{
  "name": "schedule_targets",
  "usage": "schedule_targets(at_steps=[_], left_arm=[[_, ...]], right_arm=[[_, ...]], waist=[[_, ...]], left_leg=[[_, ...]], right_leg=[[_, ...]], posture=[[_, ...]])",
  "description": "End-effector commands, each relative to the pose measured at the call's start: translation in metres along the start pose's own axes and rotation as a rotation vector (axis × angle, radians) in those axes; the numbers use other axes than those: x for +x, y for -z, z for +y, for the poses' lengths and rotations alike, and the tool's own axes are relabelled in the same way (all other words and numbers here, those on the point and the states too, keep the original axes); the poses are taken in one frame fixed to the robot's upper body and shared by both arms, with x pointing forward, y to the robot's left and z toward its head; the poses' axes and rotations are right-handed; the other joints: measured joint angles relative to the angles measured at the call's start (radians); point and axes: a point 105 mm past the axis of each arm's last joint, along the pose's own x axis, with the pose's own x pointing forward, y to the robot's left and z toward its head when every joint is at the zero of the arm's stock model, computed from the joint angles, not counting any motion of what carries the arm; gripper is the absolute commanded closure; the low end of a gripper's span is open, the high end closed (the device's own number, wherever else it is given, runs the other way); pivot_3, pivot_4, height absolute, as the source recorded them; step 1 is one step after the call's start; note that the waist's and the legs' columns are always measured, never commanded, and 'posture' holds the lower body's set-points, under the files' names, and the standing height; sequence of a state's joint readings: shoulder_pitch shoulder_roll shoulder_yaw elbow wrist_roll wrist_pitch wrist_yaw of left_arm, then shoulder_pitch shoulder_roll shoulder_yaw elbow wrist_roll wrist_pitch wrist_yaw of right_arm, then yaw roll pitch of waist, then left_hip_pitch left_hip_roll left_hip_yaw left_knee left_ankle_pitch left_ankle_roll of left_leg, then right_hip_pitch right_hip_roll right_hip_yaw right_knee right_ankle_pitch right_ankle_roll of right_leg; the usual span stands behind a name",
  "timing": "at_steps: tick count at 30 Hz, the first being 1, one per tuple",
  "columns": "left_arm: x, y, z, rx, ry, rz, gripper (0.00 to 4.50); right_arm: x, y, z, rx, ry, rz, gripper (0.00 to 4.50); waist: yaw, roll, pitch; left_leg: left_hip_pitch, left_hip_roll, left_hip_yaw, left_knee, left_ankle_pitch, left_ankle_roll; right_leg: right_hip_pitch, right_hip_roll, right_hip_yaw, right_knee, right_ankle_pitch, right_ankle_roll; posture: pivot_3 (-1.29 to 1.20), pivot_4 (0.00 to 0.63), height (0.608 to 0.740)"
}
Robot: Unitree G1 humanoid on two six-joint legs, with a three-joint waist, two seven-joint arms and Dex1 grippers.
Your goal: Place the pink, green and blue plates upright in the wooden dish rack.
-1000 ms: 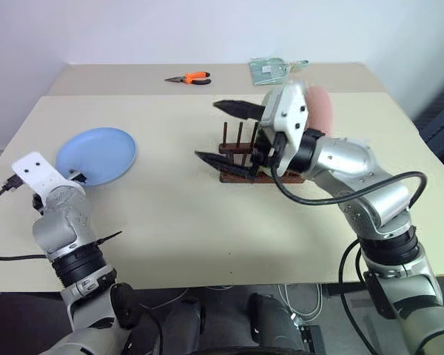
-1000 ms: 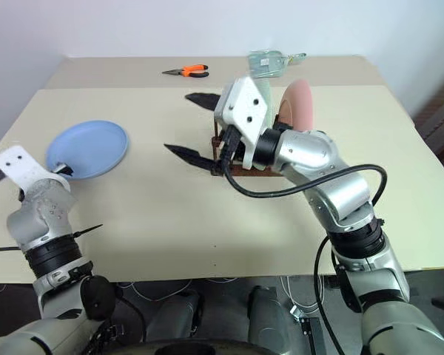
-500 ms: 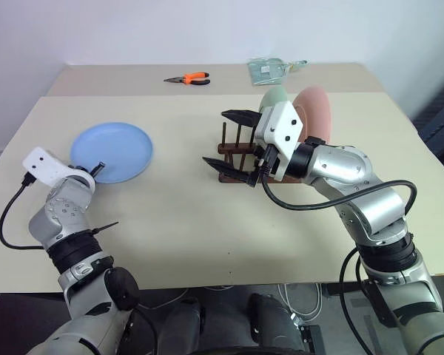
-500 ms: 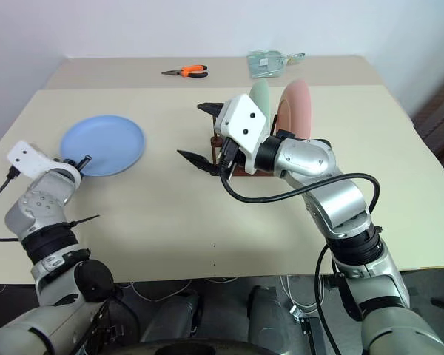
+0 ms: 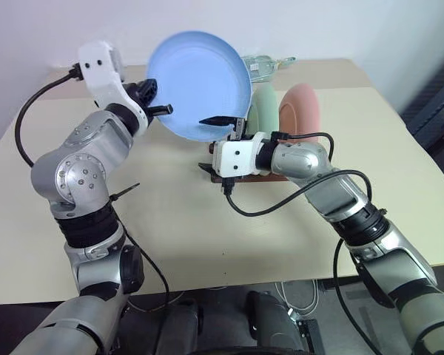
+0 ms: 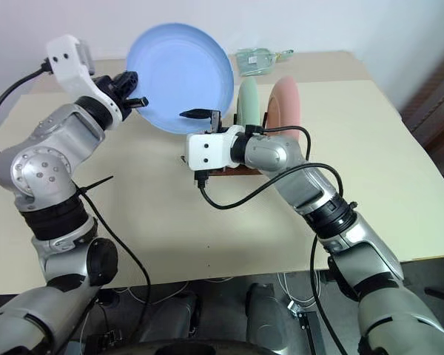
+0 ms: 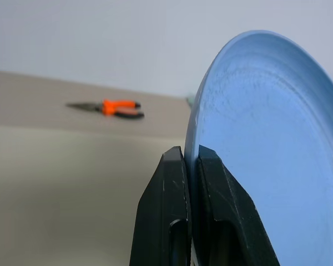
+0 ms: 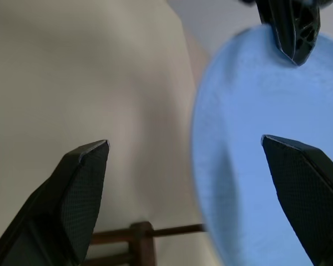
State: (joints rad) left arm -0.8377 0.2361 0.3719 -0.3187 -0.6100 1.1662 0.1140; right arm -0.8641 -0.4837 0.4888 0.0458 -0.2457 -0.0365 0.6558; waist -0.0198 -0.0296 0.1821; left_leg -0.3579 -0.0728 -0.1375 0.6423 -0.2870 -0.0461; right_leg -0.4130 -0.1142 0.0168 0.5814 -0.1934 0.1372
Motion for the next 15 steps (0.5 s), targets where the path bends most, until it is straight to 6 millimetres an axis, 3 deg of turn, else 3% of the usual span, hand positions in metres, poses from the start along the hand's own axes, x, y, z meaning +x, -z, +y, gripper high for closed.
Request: schedule_targets(at_steps=[1, 4, 9, 10, 13, 15], left_arm=[[-0.008, -0.018, -0.01, 0.002, 0.051, -0.063, 4.5], [-0.009, -0.014, 0.0, 0.019, 0.019, -0.04, 4.5], [-0.01, -0.015, 0.004, -0.007, 0.024, -0.048, 4.5], [-0.01, -0.017, 0.005, -0.016, 0.028, -0.067, 4.5], [-0.015, -0.048, 0.015, -0.111, 0.015, -0.239, 3.55], [-0.019, -0.068, 0.032, -0.182, -0.045, -0.346, 2.64]], right_arm=[[0.002, -0.004, -0.018, -0.106, 0.061, -0.006, 0.56], [0.001, -0.001, -0.018, -0.103, 0.071, -0.001, 1.79], [-0.001, -0.003, -0.022, -0.106, 0.098, -0.004, 4.39], [-0.002, -0.004, -0.023, -0.115, 0.105, -0.006, 4.46], [-0.002, -0.007, -0.025, -0.121, 0.122, -0.014, 4.5], [-0.003, -0.01, -0.025, -0.104, 0.128, -0.026, 4.5]], waist=[[0.003, 0.0, 0.0], [0.005, 0.0, 0.0], [0.005, 0.0, 0.0], [0.005, 0.0, 0.0], [0.006, 0.0, 0.0], [0.006, -0.001, 0.0]], left_leg=[[0.0, 0.0, 0.0, 0.0, 0.0, 0.0], [0.0, 0.0, 0.0, 0.0, 0.0, 0.0], [0.0, 0.0, -0.001, 0.0, 0.0, -0.001], [0.0, 0.0, -0.001, 0.0, 0.001, -0.002], [0.0, 0.0, -0.001, 0.0, 0.002, -0.004], [0.0, 0.0, -0.001, 0.0, 0.002, -0.004]], right_leg=[[0.0, 0.0, 0.0, 0.0, 0.0, 0.0], [0.001, 0.0, 0.0, -0.001, 0.0, 0.0], [0.001, 0.0, 0.0, -0.001, 0.0, 0.0], [0.001, 0.0, 0.0, -0.001, 0.0, 0.0], [0.001, 0.0, 0.0, -0.001, 0.0, 0.0], [0.001, 0.0, 0.0, -0.001, 0.0, 0.0]], posture=[[0.0, 0.15, 0.74], [0.0, 0.15, 0.74], [0.0, 0.15, 0.74], [0.0, 0.15, 0.74], [0.0, 0.15, 0.74], [0.0, 0.15, 0.74]])
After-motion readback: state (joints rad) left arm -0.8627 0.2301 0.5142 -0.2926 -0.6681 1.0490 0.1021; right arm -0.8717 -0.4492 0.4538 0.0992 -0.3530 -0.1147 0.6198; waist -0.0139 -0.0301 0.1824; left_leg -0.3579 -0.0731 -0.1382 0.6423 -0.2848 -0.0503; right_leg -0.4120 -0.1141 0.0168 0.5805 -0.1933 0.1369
